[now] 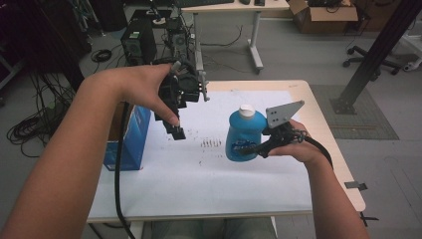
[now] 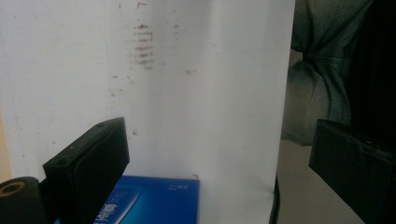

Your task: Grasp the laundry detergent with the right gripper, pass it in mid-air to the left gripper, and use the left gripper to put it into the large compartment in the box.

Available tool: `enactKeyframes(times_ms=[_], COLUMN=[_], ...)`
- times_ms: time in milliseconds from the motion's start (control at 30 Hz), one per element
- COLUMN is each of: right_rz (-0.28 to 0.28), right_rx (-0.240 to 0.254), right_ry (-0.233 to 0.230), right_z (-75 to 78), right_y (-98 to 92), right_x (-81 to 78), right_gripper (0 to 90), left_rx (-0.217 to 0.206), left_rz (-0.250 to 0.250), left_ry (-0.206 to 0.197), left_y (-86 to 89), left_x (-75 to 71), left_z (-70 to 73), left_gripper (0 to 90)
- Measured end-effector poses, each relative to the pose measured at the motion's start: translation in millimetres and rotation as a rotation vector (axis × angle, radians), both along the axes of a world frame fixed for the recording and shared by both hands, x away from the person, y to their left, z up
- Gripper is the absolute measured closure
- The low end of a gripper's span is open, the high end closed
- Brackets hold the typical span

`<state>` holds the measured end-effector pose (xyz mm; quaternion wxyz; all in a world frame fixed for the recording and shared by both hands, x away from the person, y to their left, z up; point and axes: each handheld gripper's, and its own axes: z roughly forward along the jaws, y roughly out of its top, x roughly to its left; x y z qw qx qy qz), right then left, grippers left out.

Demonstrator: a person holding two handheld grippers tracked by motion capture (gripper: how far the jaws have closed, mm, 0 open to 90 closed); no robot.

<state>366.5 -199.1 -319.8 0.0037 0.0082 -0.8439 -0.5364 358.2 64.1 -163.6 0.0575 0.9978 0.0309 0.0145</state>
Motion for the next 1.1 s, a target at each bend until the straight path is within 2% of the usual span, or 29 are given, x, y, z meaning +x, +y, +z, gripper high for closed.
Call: enactKeyframes(times_ms=[400, 800, 1100], right_rz=[0.025, 0.049, 0.057], right_rx=[-0.008, -0.001, -0.001], right_ry=[0.024, 0.044, 0.047], right_z=[-12.6, -36.4, -43.3], right_y=[17.9, 48.3, 61.9], right_x=[2.5, 4.5, 4.9], right_gripper=[43.6, 43.6, 43.6], left_rx=[0.017, 0.042, 0.054], left_rz=[-0.017, -0.01, 0.001], left_ry=[0.0, 0.01, 0.009], left_y=[-12.9, -17.4, -15.7], left_x=[-0.5, 0.6, 2.9], left_z=[-1.4, -15.7, -24.8], left_gripper=[5.1, 5.1, 5.1])
